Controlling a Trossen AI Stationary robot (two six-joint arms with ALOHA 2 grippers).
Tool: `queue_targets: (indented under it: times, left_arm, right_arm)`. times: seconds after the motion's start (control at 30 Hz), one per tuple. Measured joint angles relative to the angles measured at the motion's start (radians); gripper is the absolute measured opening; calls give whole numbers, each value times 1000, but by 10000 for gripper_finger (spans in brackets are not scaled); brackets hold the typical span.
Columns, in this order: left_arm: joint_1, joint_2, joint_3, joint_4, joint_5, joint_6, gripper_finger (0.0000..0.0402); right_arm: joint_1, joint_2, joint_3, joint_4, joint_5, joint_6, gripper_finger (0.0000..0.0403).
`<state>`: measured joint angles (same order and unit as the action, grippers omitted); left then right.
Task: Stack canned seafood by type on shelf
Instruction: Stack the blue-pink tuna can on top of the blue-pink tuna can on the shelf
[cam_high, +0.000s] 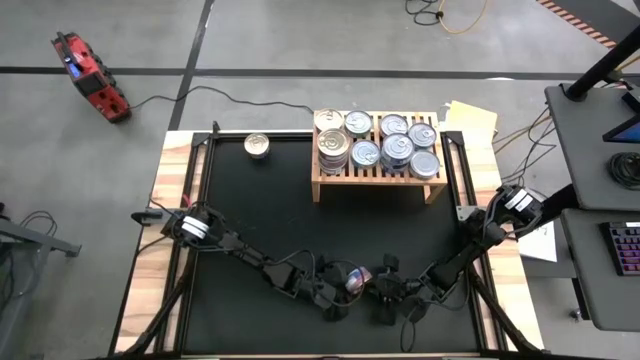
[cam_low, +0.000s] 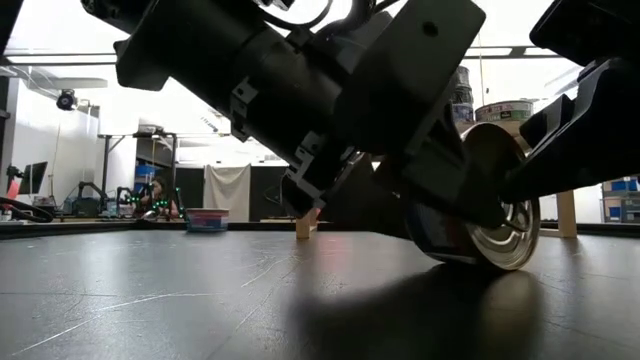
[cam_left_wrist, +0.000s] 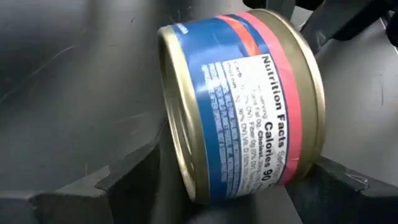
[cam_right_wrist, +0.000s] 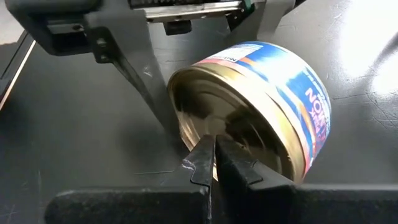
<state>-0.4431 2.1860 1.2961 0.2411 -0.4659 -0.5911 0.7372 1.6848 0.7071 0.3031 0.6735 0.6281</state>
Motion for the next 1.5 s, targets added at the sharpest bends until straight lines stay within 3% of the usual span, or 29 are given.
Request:
queue_targets:
  times: [0.33,0.57,0.8,1.03,1.17,1.3,1.5]
  left_arm:
    - [1,0,0,2,4,39,292]
    - [1,0,0,12,-55,82,174]
    - [1,0,0,11,-71,72,174]
    - [-2,-49,-2,-63,-136,-16,174]
    - [-8,-113,-2,-145,-162,-22,174]
    - [-26,-180,-3,-250,-267,-8,174]
    - [-36,-258,-4,-486,-328,-67,174]
  right_arm:
    - [0,0,0,0,0,-3,9]
    - [0,0,0,0,0,-10,9]
    - [4,-12,-1,-3,0,-31,9]
    - [46,-122,-2,-5,9,-102,9]
    - [78,-179,-2,-7,40,-141,9]
    - [102,-200,-2,-4,83,-173,9]
    - [109,-227,-1,17,114,-202,9]
